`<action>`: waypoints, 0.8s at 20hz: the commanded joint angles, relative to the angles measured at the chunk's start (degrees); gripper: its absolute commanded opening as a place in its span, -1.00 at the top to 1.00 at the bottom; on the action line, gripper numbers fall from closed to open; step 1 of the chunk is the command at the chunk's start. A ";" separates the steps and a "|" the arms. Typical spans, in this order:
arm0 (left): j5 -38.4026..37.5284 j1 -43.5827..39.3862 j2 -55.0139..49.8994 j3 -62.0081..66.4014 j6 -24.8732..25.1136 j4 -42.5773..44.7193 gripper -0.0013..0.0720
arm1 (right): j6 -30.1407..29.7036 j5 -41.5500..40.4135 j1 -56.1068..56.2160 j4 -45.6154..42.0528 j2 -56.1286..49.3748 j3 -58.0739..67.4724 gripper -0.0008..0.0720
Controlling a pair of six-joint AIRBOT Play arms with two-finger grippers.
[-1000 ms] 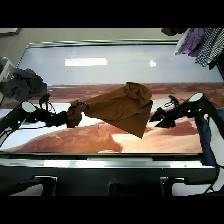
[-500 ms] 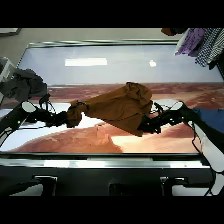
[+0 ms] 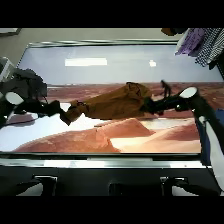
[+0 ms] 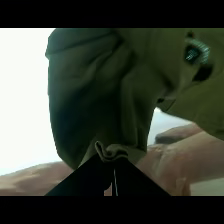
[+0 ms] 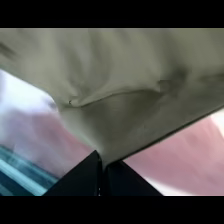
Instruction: Fold the clothes and pants, and hang the long-sleeved shirts on hangers.
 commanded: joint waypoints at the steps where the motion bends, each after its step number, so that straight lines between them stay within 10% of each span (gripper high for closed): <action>1: -4.70 3.87 5.95 11.87 -0.04 -0.07 0.92 | 6.80 -0.35 -3.48 -2.86 7.13 16.31 0.90; 8: -5.46 16.98 22.58 34.82 -0.11 -0.02 0.92 | 10.67 -0.04 -17.90 -5.05 18.23 46.71 0.90; 16: -1.09 28.72 35.74 36.50 -0.28 -0.07 0.92 | 16.17 -2.34 -20.76 -11.23 27.34 49.90 0.90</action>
